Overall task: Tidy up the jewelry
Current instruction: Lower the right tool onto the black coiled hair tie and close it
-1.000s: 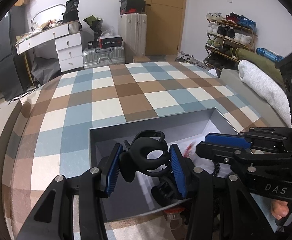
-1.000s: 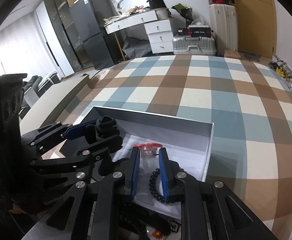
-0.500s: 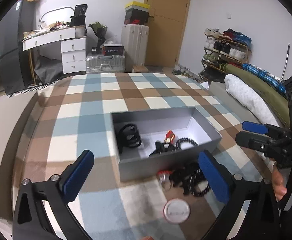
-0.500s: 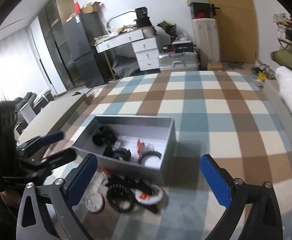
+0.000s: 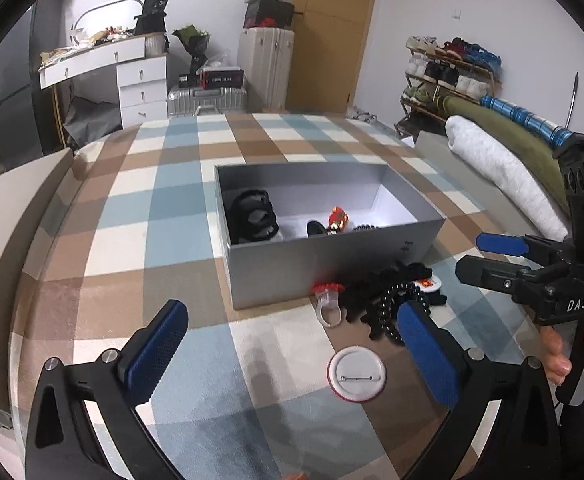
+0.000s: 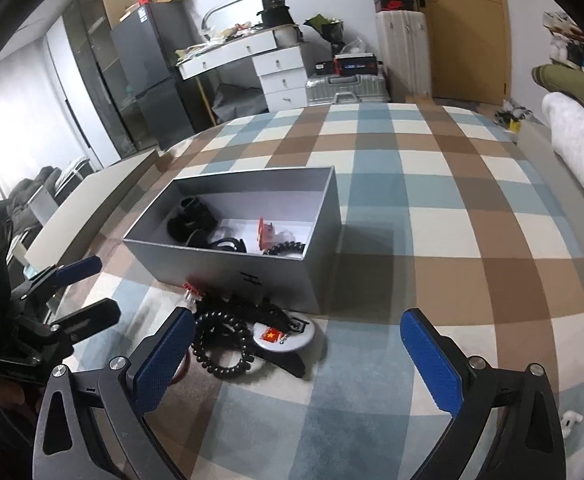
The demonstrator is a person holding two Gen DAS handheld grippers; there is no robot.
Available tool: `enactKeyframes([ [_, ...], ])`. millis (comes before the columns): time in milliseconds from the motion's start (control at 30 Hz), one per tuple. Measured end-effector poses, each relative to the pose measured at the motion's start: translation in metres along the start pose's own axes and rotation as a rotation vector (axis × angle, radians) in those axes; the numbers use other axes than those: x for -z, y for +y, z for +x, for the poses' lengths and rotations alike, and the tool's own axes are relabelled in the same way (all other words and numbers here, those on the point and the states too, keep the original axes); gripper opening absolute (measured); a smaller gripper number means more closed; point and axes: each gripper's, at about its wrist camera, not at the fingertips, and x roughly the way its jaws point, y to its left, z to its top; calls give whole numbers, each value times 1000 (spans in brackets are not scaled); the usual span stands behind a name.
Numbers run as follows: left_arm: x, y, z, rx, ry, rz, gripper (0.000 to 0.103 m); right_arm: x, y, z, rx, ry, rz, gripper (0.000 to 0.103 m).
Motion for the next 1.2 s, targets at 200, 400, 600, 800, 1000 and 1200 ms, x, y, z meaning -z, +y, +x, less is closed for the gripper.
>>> enactKeyframes([
  [200,7,-8,1,4,57,60,102,7,8,6,19,40,-58,101],
  [400,16,-23,5,87,117,142,101,10,13,6,-44,80,-90,84],
  [600,25,-35,10,109,159,216,89,13,17,9,-107,119,-101,61],
  [800,28,-39,12,119,172,241,83,16,21,10,-176,143,-113,39],
  [1000,30,-38,19,109,197,239,70,18,24,11,-209,156,-115,36],
  [1200,32,-38,20,110,202,242,68,20,24,20,-169,166,-101,36],
])
